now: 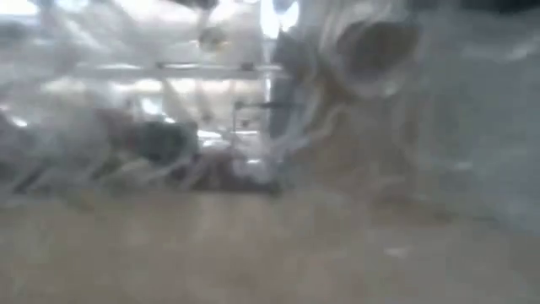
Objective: Wrap mug
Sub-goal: Wrap the white patterned mug in the bubble wrap
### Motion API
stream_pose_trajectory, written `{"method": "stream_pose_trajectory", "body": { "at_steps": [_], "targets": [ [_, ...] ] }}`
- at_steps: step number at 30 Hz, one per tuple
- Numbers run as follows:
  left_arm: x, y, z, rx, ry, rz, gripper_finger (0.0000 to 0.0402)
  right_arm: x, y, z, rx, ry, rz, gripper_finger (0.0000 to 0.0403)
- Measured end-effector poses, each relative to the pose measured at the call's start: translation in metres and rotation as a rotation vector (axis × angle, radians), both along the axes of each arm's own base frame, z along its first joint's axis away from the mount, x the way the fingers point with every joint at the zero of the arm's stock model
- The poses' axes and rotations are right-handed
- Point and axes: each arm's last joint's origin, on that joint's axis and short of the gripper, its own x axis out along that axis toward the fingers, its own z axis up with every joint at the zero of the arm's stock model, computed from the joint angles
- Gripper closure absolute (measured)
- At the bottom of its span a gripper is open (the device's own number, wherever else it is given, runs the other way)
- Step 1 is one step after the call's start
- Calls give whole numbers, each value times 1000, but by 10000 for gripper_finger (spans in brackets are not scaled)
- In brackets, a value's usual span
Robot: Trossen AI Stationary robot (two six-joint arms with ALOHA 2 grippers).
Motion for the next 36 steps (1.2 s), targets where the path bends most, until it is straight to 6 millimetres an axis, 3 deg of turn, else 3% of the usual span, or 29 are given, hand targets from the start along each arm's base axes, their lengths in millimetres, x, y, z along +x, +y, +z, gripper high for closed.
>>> {"method": "stream_pose_trajectory", "body": {
  "at_steps": [3,6,11,14,17,20,24,29,36],
  "targets": [
    [2,1,0,2,-2,0,201,0,-1,29,-3,-69,14,285],
    [4,2,1,5,-7,-1,201,-8,-1,45,-15,-59,33,285],
    [6,2,2,4,-14,-13,201,-36,28,67,-14,-131,210,285],
    [7,-1,2,-13,17,-78,201,-59,54,64,-3,-122,318,285],
    [8,-8,3,-50,88,-260,201,-81,81,60,45,-135,383,285],
    [6,-18,4,-126,142,-453,201,-98,108,44,64,-139,463,284],
    [5,-28,8,-207,130,-574,201,-110,138,21,77,-149,535,276],
    [9,-33,-1,-143,94,-597,201,-102,149,-5,53,-115,501,251],
    [37,-42,-24,-129,22,-649,201,-95,150,-7,54,-116,484,234]
  ]
}}
